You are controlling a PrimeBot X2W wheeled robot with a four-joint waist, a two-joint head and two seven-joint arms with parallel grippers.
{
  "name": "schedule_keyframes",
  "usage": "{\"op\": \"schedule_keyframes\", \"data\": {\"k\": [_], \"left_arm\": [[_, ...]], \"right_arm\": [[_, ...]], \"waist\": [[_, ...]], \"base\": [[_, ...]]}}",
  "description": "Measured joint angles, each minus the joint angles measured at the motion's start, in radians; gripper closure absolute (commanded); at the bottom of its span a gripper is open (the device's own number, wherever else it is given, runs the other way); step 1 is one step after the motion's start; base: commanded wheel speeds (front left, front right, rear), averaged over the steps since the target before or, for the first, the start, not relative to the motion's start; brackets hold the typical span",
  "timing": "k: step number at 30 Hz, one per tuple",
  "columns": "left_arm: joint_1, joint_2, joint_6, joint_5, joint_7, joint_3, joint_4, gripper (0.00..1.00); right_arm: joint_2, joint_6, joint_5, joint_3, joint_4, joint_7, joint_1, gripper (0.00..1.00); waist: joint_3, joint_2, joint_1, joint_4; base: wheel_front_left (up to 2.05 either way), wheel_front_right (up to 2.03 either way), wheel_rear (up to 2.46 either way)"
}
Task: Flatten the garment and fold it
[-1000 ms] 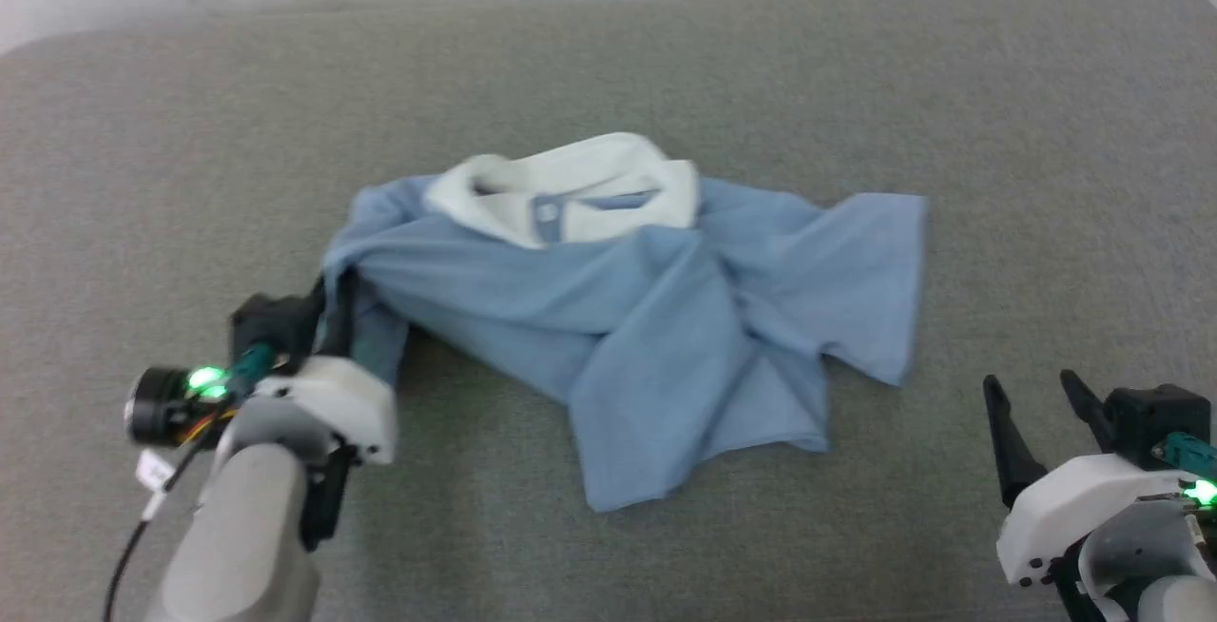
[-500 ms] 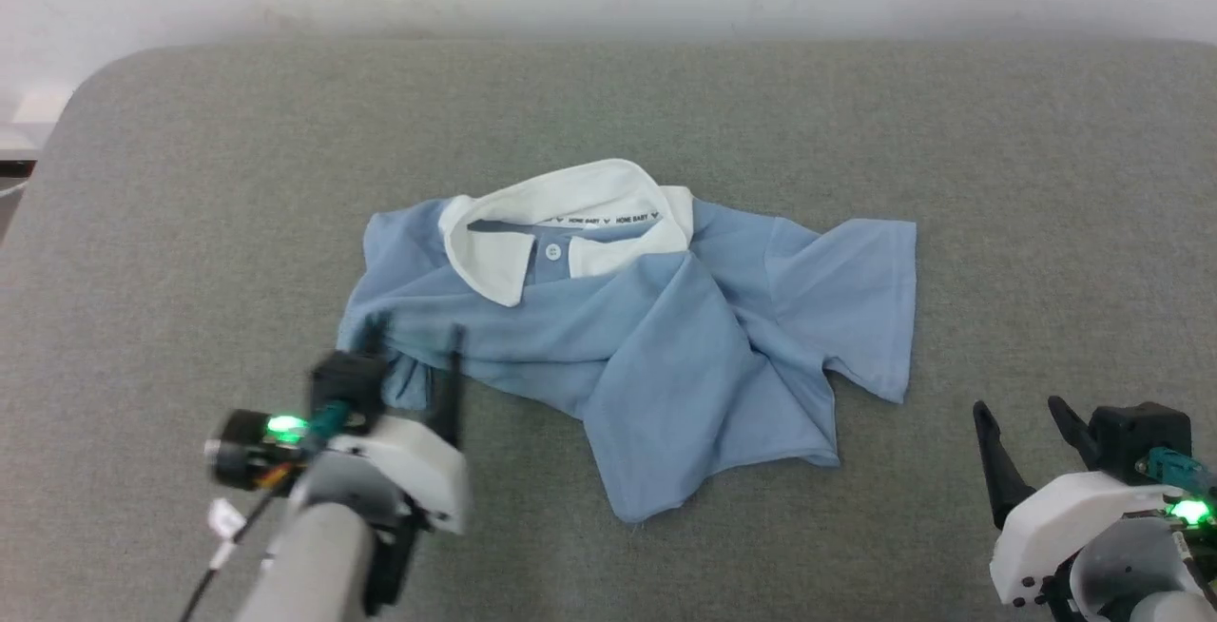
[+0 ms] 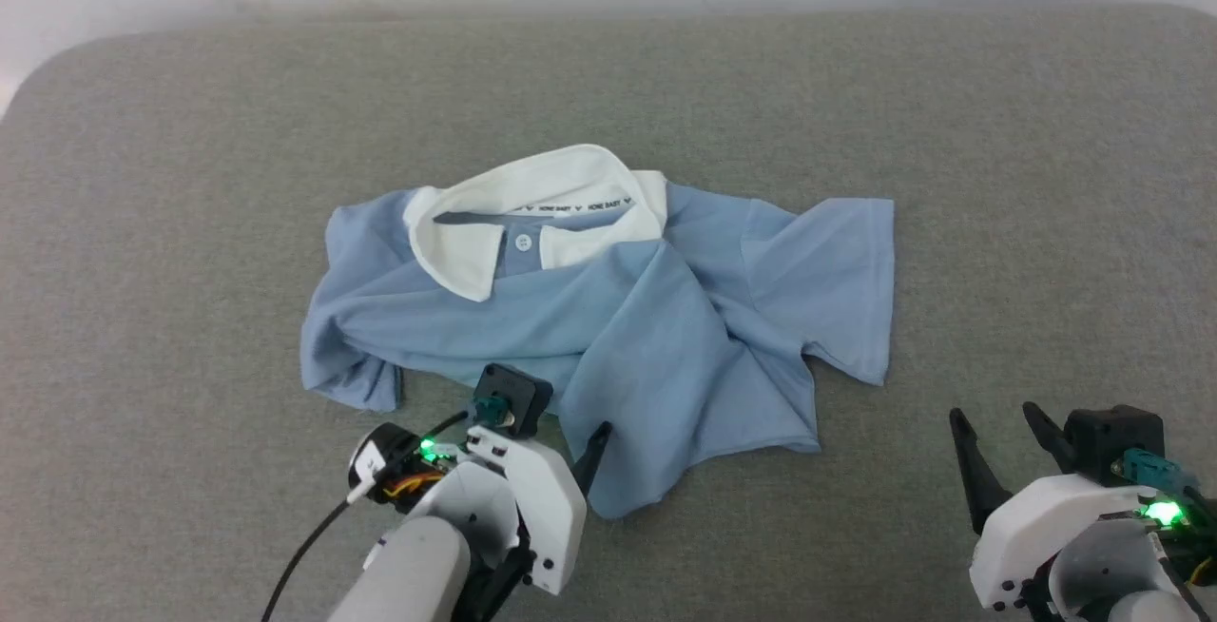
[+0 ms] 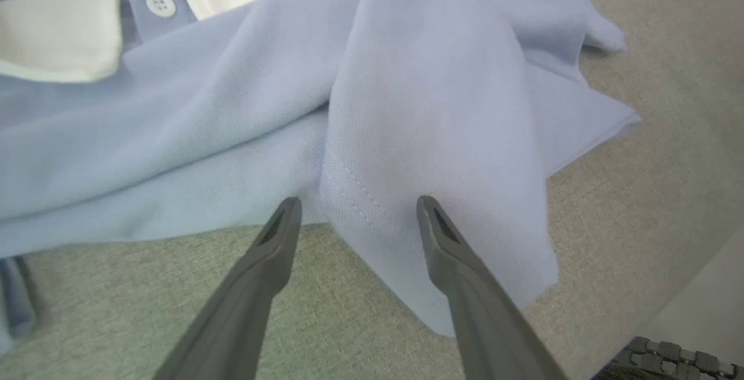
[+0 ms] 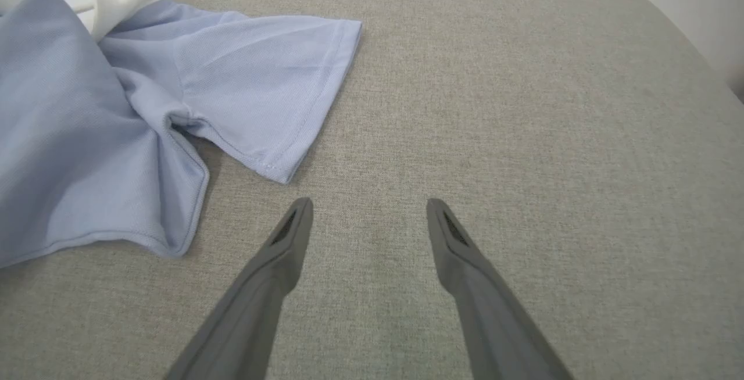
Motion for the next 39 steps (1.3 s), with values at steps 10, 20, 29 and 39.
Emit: {"op": "schedule_keyframes", "data": {"k": [10, 20, 29, 39], "left_arm": [[-0.041, 0.004, 0.004, -0.005, -0.037, -0.003, 0.090, 1.00], [0.050, 0.054, 0.108, -0.032, -0.194, 0.122, -0.123, 1.00], [0.349, 0.151, 0.212, -0.069, -0.041, 0.199, -0.291, 1.00], [0.367, 0.112, 0.166, -0.098, -0.035, 0.115, -0.216, 0.00]], "right_arm": [[0.002, 0.000, 0.002, -0.023, 0.032, -0.016, 0.000, 0.00], [0.003, 0.000, 0.000, -0.034, 0.054, -0.014, 0.017, 0.00], [0.006, 0.000, -0.009, -0.062, 0.080, 0.027, 0.044, 0.00], [0.004, 0.000, -0.019, -0.074, 0.100, 0.084, -0.011, 0.00]], "waist": [[0.035, 0.0000, 0.0001, -0.030], [-0.020, 0.0000, 0.0000, 0.041], [-0.092, 0.0000, -0.0002, 0.130], [-0.092, 0.0000, 0.0000, 0.175]], "base": [[0.00, 0.00, 0.00], [0.00, 0.00, 0.00], [0.00, 0.00, 0.00], [0.00, 0.00, 0.00]]}}
